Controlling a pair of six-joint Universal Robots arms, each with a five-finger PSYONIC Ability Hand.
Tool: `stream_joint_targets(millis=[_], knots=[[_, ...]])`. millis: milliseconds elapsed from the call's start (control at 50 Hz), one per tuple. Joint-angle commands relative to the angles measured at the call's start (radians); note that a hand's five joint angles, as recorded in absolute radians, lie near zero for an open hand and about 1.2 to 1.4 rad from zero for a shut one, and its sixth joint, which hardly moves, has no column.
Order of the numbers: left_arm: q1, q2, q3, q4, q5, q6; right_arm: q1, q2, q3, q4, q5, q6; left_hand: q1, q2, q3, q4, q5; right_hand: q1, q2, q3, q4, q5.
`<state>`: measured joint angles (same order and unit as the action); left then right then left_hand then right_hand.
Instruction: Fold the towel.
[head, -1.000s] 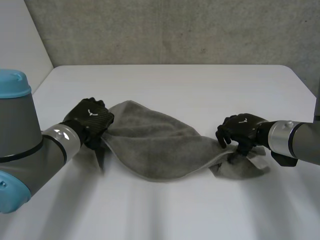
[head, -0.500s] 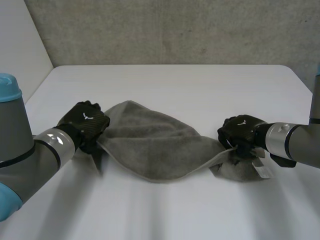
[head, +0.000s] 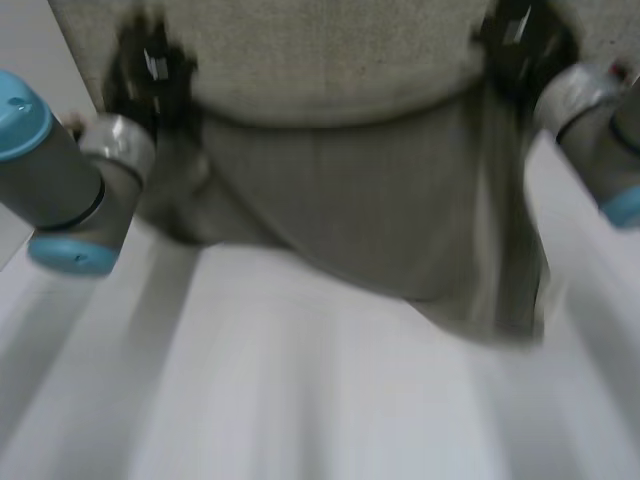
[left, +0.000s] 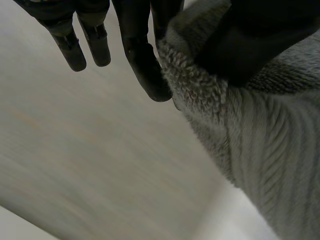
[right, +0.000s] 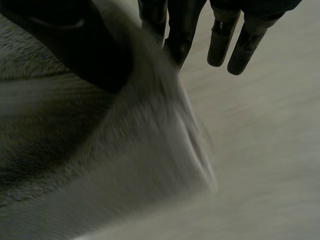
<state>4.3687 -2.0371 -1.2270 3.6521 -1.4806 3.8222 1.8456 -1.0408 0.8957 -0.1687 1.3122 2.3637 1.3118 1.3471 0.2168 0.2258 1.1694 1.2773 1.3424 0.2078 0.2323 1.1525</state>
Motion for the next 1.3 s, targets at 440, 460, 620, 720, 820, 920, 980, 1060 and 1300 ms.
stream_joint_targets(millis=[440, 460, 620, 720, 820, 920, 980, 1060, 1300], knots=[[0.169, 0.113, -0.404, 0.218, 0.445, -0.342, -0.100, -0.220, 0.558, -0.064, -0.418, 0.240, 0.085, 0.049, -0.042, -0.051, 0.052, 0.119, 0.054, -0.033, -0.058, 0.069], [0.179, 0.098, -0.437, 0.192, 0.456, -0.310, -0.097, -0.213, 0.622, -0.064, -0.427, 0.188, 0.085, 0.049, -0.042, -0.051, 0.052, 0.119, 0.054, -0.033, -0.058, 0.069], [0.198, -0.008, -0.551, 0.034, 0.465, -0.040, -0.092, -0.093, 0.831, -0.042, -0.416, -0.068, 0.085, 0.049, -0.042, -0.051, 0.052, 0.119, 0.054, -0.033, -0.058, 0.069], [0.187, -0.043, -0.565, -0.096, 0.464, 0.091, -0.104, -0.065, 0.841, 0.034, -0.398, -0.118, 0.085, 0.049, -0.042, -0.051, 0.052, 0.119, 0.054, -0.033, -0.058, 0.069], [0.189, -0.031, -0.562, -0.239, 0.462, 0.151, -0.112, -0.097, 0.805, 0.140, -0.375, -0.119, 0.085, 0.049, -0.042, -0.051, 0.052, 0.119, 0.054, -0.033, -0.058, 0.069], [0.187, 0.024, -0.555, -0.360, 0.464, 0.154, -0.169, -0.208, 0.779, 0.273, -0.384, -0.123, 0.085, 0.049, -0.042, -0.051, 0.052, 0.119, 0.054, -0.033, -0.058, 0.069], [0.184, 0.074, -0.560, -0.418, 0.464, 0.154, -0.187, -0.237, 0.772, 0.295, -0.384, -0.121, 0.085, 0.049, -0.042, -0.051, 0.052, 0.119, 0.054, -0.033, -0.058, 0.069], [0.175, 0.139, -0.566, -0.458, 0.464, 0.146, -0.221, -0.294, 0.749, 0.347, -0.386, -0.126, 0.085, 0.049, -0.042, -0.051, 0.052, 0.119, 0.054, -0.033, -0.058, 0.069], [0.126, 0.147, -0.591, -0.463, 0.422, 0.132, -0.305, -0.301, 0.739, 0.376, -0.387, -0.126, -0.071, -0.106, -0.042, -0.051, -0.103, 0.119, 0.054, -0.033, -0.058, 0.069]])
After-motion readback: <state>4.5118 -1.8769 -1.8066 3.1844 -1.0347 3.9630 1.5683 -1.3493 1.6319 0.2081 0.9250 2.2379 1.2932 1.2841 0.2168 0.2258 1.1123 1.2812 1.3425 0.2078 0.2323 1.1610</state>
